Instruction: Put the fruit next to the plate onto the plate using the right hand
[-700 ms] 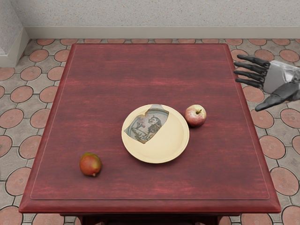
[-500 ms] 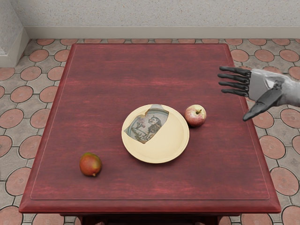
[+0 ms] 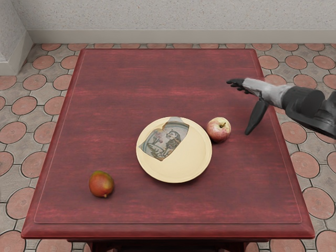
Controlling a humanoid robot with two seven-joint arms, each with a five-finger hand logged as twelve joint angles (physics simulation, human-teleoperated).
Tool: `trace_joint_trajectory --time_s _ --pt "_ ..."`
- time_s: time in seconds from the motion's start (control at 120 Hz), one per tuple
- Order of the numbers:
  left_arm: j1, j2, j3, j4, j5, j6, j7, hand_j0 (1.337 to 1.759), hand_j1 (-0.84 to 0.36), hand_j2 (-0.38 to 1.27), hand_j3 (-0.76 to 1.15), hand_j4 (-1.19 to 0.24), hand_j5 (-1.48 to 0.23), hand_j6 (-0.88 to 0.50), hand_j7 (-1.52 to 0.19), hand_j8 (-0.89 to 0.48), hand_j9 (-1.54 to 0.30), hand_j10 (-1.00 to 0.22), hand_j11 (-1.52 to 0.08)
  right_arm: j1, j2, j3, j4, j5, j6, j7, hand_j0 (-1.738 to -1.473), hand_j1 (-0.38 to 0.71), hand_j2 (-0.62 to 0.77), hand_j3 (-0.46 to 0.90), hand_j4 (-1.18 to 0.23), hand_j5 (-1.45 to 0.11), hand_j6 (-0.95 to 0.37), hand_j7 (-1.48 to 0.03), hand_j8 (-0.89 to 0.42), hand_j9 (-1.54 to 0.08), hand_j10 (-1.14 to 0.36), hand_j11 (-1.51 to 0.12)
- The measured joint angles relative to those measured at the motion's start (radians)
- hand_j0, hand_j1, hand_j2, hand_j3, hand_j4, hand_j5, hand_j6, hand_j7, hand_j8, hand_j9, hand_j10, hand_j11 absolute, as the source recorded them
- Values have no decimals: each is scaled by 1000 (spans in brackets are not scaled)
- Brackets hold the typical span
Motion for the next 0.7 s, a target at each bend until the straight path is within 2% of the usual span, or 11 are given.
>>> trace_joint_trajectory --time_s 0.1,0.183,0.358,0.442,0.7 --pt "0 0 0 0 0 0 0 1658 349 0 0 0 0 0 0 0 0 0 0 -5 -19 -20 78 -31 -56 -42 -1658 -282 -9 0 -60 -74 -61 -74 -60 -74 -59 -74" --pt "0 0 0 0 0 0 0 1658 349 0 0 0 0 0 0 0 0 0 0 -15 -23 -48 112 -42 -121 -64 -1658 -284 -9 0 -59 -73 -60 -72 -59 -73 -58 -73" --pt "0 0 0 0 0 0 0 1658 349 0 0 0 0 0 0 0 0 0 0 -48 -16 -71 131 -46 -196 -79 -1658 -300 -6 0 -46 -56 -48 -55 -46 -56 -45 -55" --pt "0 0 0 0 0 0 0 1658 349 0 0 0 0 0 0 0 0 0 0 -55 19 -72 112 -44 -222 -80 -1658 -292 -8 0 -52 -64 -54 -64 -53 -64 -52 -64" --pt "0 0 0 0 0 0 0 1658 349 0 0 0 0 0 0 0 0 0 0 -70 98 -75 87 -43 -255 -81 -1658 -86 -42 0 -223 -287 -225 -286 -224 -287 -223 -287"
